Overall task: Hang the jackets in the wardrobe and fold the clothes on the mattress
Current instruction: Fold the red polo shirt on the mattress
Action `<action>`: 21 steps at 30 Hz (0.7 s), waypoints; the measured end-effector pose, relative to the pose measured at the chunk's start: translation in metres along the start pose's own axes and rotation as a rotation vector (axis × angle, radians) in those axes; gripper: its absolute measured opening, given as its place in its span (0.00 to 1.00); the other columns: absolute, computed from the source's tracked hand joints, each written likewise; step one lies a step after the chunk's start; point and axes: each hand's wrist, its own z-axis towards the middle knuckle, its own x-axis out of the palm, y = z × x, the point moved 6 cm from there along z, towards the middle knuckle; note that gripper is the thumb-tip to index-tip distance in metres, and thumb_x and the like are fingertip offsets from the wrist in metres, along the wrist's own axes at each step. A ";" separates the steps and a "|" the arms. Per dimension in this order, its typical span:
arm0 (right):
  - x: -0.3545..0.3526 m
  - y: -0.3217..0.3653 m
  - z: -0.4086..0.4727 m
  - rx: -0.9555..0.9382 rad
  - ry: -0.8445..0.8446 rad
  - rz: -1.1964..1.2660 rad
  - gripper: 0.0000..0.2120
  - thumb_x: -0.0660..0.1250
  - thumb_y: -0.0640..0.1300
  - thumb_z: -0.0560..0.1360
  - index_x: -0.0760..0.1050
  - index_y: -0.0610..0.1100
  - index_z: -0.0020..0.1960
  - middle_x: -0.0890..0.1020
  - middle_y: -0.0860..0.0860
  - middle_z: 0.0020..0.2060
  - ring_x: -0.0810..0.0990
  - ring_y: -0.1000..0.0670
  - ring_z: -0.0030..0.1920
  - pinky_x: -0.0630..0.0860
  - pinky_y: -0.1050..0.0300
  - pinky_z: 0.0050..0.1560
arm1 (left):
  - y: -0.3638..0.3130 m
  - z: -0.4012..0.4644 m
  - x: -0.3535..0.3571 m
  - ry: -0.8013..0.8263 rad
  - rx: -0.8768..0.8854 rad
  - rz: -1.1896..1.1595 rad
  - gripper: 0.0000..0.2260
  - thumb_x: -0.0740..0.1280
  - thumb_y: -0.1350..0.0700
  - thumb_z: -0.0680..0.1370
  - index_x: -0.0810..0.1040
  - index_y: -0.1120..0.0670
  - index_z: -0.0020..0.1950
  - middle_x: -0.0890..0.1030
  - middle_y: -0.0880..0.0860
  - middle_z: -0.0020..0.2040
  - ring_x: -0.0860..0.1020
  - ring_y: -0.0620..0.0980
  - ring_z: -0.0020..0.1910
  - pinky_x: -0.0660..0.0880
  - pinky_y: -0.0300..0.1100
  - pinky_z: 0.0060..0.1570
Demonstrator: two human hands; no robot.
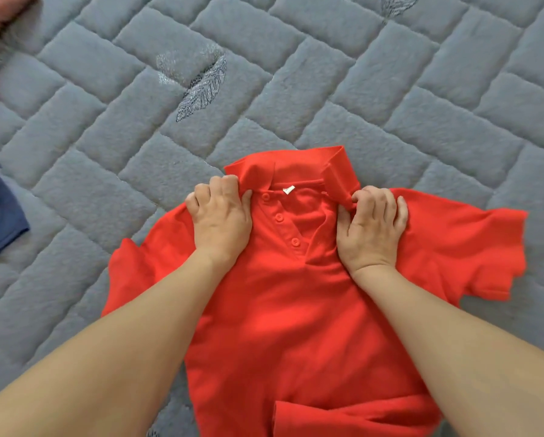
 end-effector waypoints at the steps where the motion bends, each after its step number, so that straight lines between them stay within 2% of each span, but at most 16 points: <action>1: -0.003 0.001 0.001 -0.001 0.014 -0.002 0.12 0.64 0.49 0.76 0.74 0.42 0.54 0.78 0.44 0.54 0.74 0.40 0.61 0.61 0.38 0.70 | -0.001 -0.001 -0.003 0.026 0.014 -0.017 0.13 0.61 0.50 0.81 0.74 0.58 0.59 0.76 0.59 0.53 0.72 0.62 0.52 0.62 0.57 0.55; 3: -0.011 0.004 0.006 0.014 0.091 0.008 0.11 0.66 0.46 0.75 0.75 0.40 0.53 0.78 0.42 0.51 0.75 0.38 0.57 0.62 0.39 0.66 | -0.008 -0.007 -0.020 0.055 0.142 -0.013 0.11 0.62 0.52 0.81 0.74 0.58 0.58 0.76 0.58 0.52 0.72 0.62 0.52 0.61 0.56 0.53; 5: -0.022 0.008 0.025 0.064 0.181 0.049 0.10 0.66 0.43 0.75 0.74 0.40 0.55 0.77 0.41 0.52 0.74 0.38 0.56 0.61 0.43 0.62 | -0.017 -0.004 -0.047 0.036 0.318 0.037 0.10 0.62 0.53 0.81 0.74 0.58 0.56 0.77 0.58 0.50 0.73 0.62 0.51 0.61 0.56 0.51; 7: -0.045 0.022 0.055 0.070 0.106 0.109 0.10 0.64 0.40 0.74 0.74 0.40 0.54 0.75 0.41 0.52 0.73 0.39 0.56 0.61 0.45 0.58 | -0.018 0.027 -0.081 -0.042 0.325 0.063 0.12 0.59 0.53 0.82 0.73 0.59 0.58 0.77 0.59 0.52 0.72 0.62 0.53 0.62 0.56 0.53; 10: -0.074 0.047 0.103 0.041 -0.013 0.124 0.14 0.63 0.43 0.74 0.72 0.42 0.59 0.75 0.42 0.58 0.72 0.39 0.60 0.62 0.45 0.61 | -0.010 0.090 -0.117 -0.104 0.140 0.114 0.20 0.56 0.46 0.82 0.68 0.59 0.67 0.72 0.63 0.62 0.69 0.64 0.62 0.61 0.60 0.61; 11: -0.077 0.054 0.112 0.046 0.011 0.096 0.19 0.64 0.45 0.74 0.70 0.44 0.64 0.72 0.43 0.63 0.70 0.40 0.64 0.61 0.44 0.65 | -0.007 0.099 -0.121 -0.078 0.101 0.131 0.24 0.56 0.44 0.81 0.65 0.59 0.71 0.69 0.64 0.67 0.67 0.65 0.66 0.59 0.62 0.65; 13: -0.077 0.061 0.106 0.065 0.116 0.020 0.29 0.66 0.47 0.73 0.64 0.46 0.72 0.65 0.44 0.71 0.64 0.41 0.72 0.57 0.43 0.73 | -0.005 0.089 -0.116 0.002 0.064 0.138 0.29 0.56 0.42 0.80 0.58 0.55 0.77 0.61 0.63 0.74 0.58 0.64 0.74 0.46 0.67 0.72; 14: -0.077 0.064 0.090 0.052 0.175 -0.004 0.31 0.66 0.47 0.73 0.62 0.46 0.74 0.64 0.43 0.72 0.63 0.41 0.73 0.56 0.44 0.74 | -0.005 0.068 -0.109 0.036 0.059 0.126 0.30 0.57 0.42 0.79 0.56 0.54 0.78 0.58 0.62 0.77 0.54 0.63 0.77 0.41 0.67 0.72; 15: -0.076 0.066 0.066 0.015 0.247 0.009 0.30 0.66 0.47 0.74 0.62 0.45 0.74 0.65 0.43 0.72 0.64 0.41 0.72 0.58 0.46 0.73 | -0.003 0.038 -0.100 0.074 0.045 0.096 0.31 0.58 0.43 0.79 0.55 0.53 0.79 0.57 0.61 0.77 0.53 0.62 0.77 0.40 0.67 0.73; 17: -0.072 0.072 -0.001 -0.069 0.500 0.168 0.24 0.65 0.46 0.76 0.67 0.43 0.71 0.72 0.43 0.66 0.70 0.42 0.67 0.64 0.48 0.69 | 0.010 -0.039 -0.079 0.157 -0.092 -0.004 0.31 0.61 0.44 0.79 0.56 0.52 0.79 0.58 0.60 0.77 0.57 0.61 0.76 0.50 0.63 0.73; 19: -0.076 0.074 -0.079 -0.164 0.814 0.319 0.20 0.66 0.47 0.77 0.70 0.42 0.68 0.76 0.45 0.61 0.74 0.44 0.62 0.67 0.50 0.66 | 0.032 -0.125 -0.062 0.226 -0.374 -0.151 0.31 0.65 0.44 0.78 0.61 0.54 0.77 0.64 0.62 0.73 0.63 0.63 0.71 0.60 0.59 0.69; 21: -0.087 0.067 -0.137 -0.255 0.974 0.281 0.21 0.69 0.51 0.74 0.72 0.47 0.65 0.77 0.50 0.54 0.75 0.48 0.56 0.69 0.52 0.61 | 0.049 -0.196 -0.054 0.221 -0.648 -0.339 0.29 0.70 0.46 0.75 0.68 0.58 0.70 0.70 0.63 0.67 0.67 0.65 0.66 0.64 0.57 0.66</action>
